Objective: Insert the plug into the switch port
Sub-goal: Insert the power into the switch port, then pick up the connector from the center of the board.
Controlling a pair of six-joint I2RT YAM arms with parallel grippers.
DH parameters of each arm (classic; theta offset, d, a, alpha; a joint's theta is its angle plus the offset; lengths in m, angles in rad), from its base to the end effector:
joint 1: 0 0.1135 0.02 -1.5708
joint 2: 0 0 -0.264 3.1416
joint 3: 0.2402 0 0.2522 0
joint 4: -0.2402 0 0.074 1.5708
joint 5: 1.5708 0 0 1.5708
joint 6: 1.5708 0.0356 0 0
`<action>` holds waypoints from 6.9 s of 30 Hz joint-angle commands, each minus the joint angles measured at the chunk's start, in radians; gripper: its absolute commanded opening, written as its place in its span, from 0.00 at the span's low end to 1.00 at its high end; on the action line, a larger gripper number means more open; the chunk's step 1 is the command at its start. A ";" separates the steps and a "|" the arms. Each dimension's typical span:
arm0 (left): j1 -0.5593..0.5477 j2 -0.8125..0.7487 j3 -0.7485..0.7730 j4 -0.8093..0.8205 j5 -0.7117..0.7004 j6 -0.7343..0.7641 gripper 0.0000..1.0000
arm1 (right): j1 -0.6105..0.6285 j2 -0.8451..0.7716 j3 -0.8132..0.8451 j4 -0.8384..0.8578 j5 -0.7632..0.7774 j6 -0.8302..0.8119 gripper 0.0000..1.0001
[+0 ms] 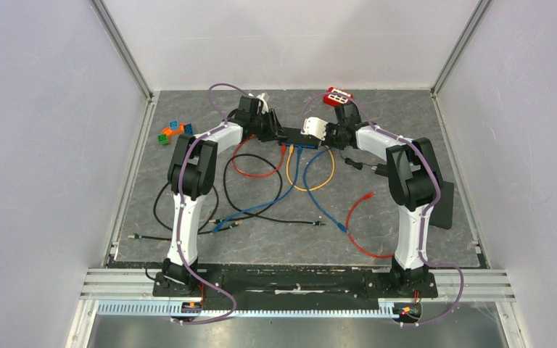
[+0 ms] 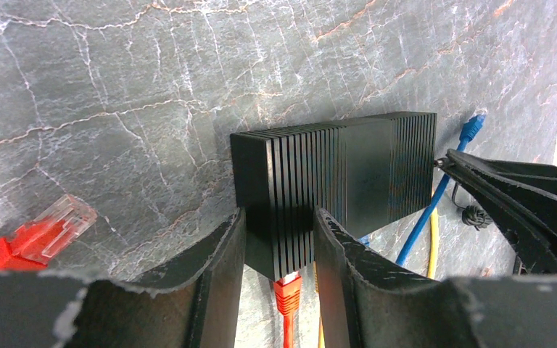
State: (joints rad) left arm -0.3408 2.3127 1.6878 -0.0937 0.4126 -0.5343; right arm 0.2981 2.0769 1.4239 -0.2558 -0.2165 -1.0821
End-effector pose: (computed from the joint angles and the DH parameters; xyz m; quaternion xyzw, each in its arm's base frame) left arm 0.4782 -0.1847 0.1433 -0.0018 0.8953 -0.3404 0.2874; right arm 0.4239 0.1383 0.1574 -0.6256 0.7027 -0.0290 0.3376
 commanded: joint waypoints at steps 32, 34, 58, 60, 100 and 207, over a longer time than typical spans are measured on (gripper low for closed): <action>0.024 -0.007 0.018 0.014 0.023 0.004 0.46 | 0.060 0.121 0.170 -0.077 0.016 0.126 0.00; 0.023 0.003 0.026 0.014 0.031 0.003 0.46 | 0.059 0.123 0.173 -0.073 0.003 0.115 0.00; 0.029 0.049 0.084 -0.019 0.067 0.031 0.50 | 0.072 0.140 0.213 -0.057 0.028 0.045 0.00; 0.029 0.050 0.085 -0.025 0.059 0.031 0.50 | 0.072 0.135 0.210 -0.049 0.027 0.048 0.00; -0.118 0.043 0.052 0.121 0.271 -0.032 0.44 | 0.155 0.031 0.086 0.173 -0.201 -0.014 0.00; -0.020 -0.929 -0.925 -0.187 0.019 0.102 0.59 | 0.334 -0.633 -0.817 0.446 -0.293 0.780 0.62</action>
State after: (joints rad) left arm -0.3492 1.3087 0.7261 -0.3271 0.4004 -0.4652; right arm 0.6151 1.4254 0.6235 0.1722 -0.4595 -0.2619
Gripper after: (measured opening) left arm 0.589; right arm 0.625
